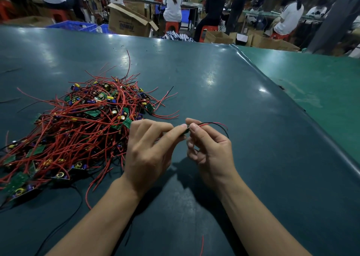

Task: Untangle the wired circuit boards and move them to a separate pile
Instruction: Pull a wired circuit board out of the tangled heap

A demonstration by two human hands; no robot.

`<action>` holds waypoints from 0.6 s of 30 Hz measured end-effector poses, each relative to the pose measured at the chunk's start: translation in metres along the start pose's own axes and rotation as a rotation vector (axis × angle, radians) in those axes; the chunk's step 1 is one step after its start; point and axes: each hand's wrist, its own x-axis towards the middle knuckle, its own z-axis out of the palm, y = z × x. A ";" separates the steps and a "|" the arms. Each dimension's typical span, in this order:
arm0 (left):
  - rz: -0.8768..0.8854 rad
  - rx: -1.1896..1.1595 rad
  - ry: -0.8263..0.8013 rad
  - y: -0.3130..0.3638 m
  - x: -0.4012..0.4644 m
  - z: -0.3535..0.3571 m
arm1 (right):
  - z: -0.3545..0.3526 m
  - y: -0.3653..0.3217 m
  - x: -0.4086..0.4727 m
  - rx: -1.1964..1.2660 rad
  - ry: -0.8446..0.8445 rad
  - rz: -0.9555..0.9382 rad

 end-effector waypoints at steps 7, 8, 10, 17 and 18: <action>-0.111 0.039 -0.158 -0.011 -0.001 0.001 | 0.000 0.004 0.006 -0.156 0.245 -0.080; -0.124 0.040 -0.172 -0.013 -0.001 0.001 | -0.002 0.004 0.007 -0.204 0.289 -0.101; -0.161 0.000 -0.208 -0.013 -0.002 0.001 | -0.006 0.003 0.008 -0.287 0.349 -0.132; -0.180 -0.063 -0.280 -0.013 -0.001 -0.001 | -0.014 0.001 0.014 -0.150 0.338 0.049; -0.175 -0.062 -0.281 -0.013 -0.001 -0.001 | -0.015 0.001 0.015 -0.134 0.337 0.059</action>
